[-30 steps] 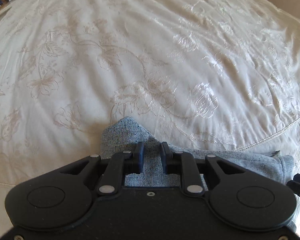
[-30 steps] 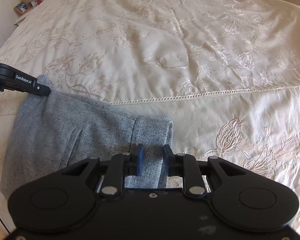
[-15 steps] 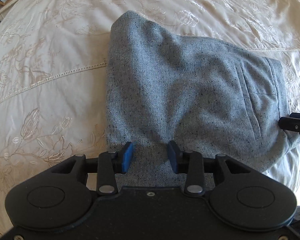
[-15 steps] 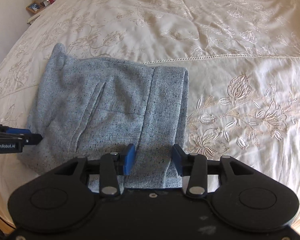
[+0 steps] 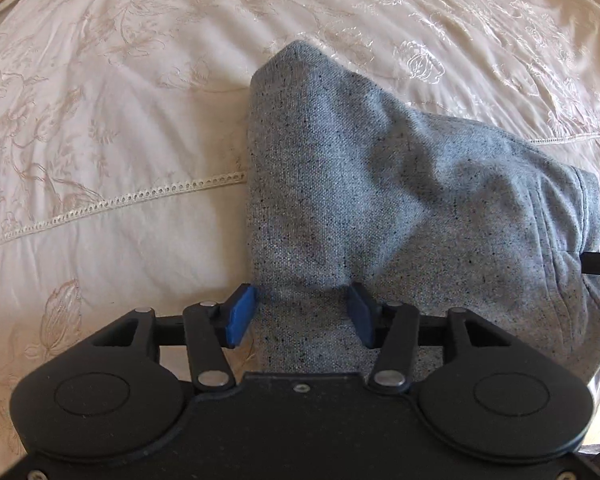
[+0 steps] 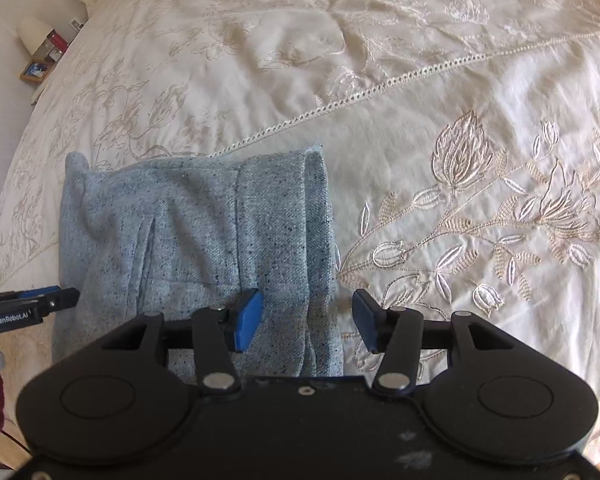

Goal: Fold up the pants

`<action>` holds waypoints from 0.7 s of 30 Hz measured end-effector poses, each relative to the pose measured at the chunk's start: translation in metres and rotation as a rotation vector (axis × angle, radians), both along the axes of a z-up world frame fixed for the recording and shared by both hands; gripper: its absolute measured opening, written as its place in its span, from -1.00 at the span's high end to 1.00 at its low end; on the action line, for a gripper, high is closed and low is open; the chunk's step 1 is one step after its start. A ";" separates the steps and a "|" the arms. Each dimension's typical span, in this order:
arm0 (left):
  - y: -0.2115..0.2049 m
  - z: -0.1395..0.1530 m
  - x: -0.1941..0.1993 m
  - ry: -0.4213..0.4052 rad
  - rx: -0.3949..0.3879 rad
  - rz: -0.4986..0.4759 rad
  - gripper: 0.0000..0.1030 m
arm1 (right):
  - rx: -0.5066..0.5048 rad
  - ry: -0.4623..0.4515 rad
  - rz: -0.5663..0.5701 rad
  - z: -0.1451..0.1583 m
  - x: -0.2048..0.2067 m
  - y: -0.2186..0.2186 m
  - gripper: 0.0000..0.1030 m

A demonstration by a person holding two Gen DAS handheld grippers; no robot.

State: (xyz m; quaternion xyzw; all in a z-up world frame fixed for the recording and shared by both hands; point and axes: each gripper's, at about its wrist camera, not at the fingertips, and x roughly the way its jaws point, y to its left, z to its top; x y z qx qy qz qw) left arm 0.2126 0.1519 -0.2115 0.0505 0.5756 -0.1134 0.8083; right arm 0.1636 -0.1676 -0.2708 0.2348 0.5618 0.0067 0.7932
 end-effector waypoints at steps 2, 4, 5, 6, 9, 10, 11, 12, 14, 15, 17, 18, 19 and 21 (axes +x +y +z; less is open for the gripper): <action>0.005 -0.005 0.003 0.008 -0.017 0.013 -0.43 | 0.052 0.015 -0.023 -0.008 0.001 -0.008 -0.11; 0.013 -0.010 0.008 0.024 -0.055 0.030 -0.65 | 0.094 0.020 -0.038 -0.014 0.002 -0.014 -0.17; 0.016 -0.013 0.010 0.035 -0.081 0.032 -0.77 | 0.111 0.019 -0.038 -0.015 0.003 -0.017 -0.19; 0.019 -0.015 0.011 0.045 -0.105 0.026 -0.83 | 0.122 0.017 -0.036 -0.016 0.003 -0.019 -0.21; 0.019 -0.019 0.015 0.053 -0.136 -0.002 -0.97 | 0.157 0.006 -0.032 -0.018 0.003 -0.020 -0.25; 0.017 -0.021 0.016 0.046 -0.131 -0.010 -1.00 | 0.189 -0.001 -0.026 -0.018 0.004 -0.019 -0.25; 0.014 -0.022 0.016 0.036 -0.127 -0.018 -1.00 | 0.207 -0.002 -0.024 -0.018 0.006 -0.017 -0.26; 0.012 -0.022 0.016 0.027 -0.121 -0.020 -1.00 | 0.208 -0.004 -0.018 -0.019 0.008 -0.013 -0.29; 0.009 -0.022 0.015 0.016 -0.116 -0.013 -1.00 | 0.167 -0.013 0.010 -0.018 0.014 0.000 -0.41; 0.008 -0.022 0.015 0.012 -0.116 -0.004 -1.00 | 0.157 -0.016 0.012 -0.018 0.016 0.005 -0.51; 0.007 -0.022 0.015 0.009 -0.123 0.019 -0.98 | 0.137 -0.009 0.001 -0.014 0.016 0.011 -0.58; 0.006 -0.022 0.015 0.016 -0.130 0.024 -0.98 | 0.129 -0.004 0.006 -0.013 0.016 0.013 -0.58; 0.007 -0.021 0.016 0.023 -0.138 0.032 -0.91 | 0.121 0.001 0.013 -0.011 0.017 0.013 -0.53; 0.006 -0.016 0.015 0.030 -0.177 0.030 -0.52 | 0.094 0.008 0.015 -0.005 0.018 0.019 -0.40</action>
